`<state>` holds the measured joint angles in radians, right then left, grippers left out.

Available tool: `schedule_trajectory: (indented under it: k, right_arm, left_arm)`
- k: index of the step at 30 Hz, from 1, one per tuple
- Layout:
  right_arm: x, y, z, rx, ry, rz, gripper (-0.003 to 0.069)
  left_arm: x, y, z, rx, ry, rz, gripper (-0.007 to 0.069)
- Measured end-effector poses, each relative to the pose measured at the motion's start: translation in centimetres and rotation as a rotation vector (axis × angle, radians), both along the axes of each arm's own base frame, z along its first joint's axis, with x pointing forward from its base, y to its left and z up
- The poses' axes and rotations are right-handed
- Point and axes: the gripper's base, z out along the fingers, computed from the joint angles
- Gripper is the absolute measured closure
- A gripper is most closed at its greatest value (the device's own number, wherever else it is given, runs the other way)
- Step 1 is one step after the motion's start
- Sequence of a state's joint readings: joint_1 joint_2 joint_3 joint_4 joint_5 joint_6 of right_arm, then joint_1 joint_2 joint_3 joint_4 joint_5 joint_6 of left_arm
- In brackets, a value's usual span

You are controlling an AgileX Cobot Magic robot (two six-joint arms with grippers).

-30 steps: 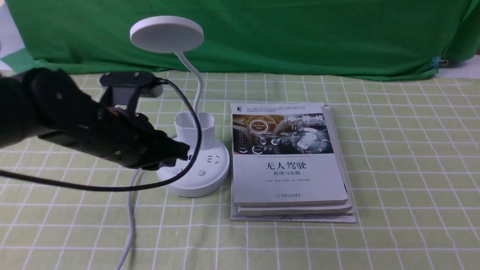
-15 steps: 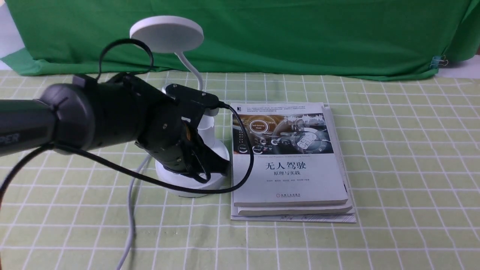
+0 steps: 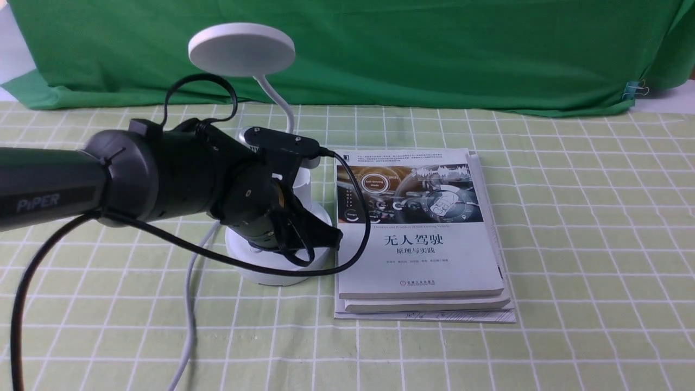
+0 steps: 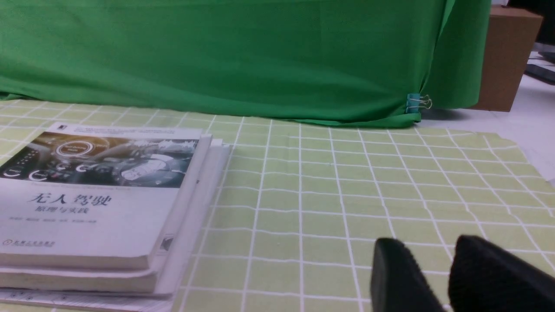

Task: Turn on the table lamp on the green coffee tablecloth with your hand.
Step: 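Press the power button on the lamp base to turn the lamp on with the left gripper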

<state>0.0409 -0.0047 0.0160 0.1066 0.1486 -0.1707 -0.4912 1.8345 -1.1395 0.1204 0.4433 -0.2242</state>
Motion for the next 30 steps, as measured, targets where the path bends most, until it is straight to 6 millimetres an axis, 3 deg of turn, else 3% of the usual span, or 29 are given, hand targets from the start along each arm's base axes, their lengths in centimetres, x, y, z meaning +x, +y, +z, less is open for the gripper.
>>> schedule_trajectory:
  k: [30]
  right_arm:
    - [0.00,0.00,0.00,0.000,0.000,0.000,0.0414]
  left_arm:
    - [-0.03,-0.01,-0.01,0.004,0.002,-0.010,0.0606]
